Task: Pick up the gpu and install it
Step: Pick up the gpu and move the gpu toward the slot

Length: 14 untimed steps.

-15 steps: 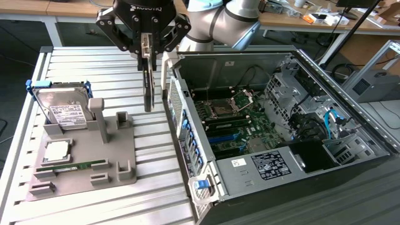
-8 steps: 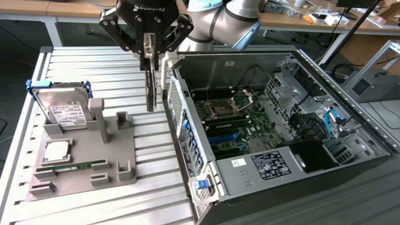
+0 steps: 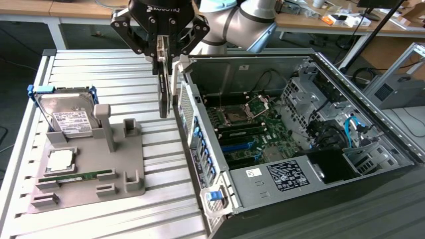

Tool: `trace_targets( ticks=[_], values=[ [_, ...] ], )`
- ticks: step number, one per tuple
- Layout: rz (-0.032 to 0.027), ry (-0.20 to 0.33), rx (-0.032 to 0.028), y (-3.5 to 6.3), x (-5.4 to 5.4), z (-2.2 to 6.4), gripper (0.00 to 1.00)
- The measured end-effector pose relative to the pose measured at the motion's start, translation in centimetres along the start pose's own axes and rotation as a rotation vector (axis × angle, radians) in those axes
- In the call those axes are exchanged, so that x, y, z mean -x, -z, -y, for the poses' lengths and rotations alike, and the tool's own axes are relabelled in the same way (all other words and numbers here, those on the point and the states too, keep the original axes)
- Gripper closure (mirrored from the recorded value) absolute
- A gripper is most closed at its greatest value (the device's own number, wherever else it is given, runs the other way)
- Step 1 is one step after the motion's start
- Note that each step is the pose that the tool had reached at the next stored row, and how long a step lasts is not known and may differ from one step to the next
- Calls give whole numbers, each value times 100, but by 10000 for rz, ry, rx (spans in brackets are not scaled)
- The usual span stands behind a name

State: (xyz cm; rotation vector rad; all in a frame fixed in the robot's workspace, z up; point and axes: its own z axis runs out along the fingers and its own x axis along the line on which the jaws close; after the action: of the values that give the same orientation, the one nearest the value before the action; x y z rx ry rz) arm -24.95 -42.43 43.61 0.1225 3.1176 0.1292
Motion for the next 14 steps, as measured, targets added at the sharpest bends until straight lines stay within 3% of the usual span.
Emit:
trace_targets(
  ticks=[14],
  values=[
    [-14, -1, -2, -3, 111, -9, 73]
  ],
)
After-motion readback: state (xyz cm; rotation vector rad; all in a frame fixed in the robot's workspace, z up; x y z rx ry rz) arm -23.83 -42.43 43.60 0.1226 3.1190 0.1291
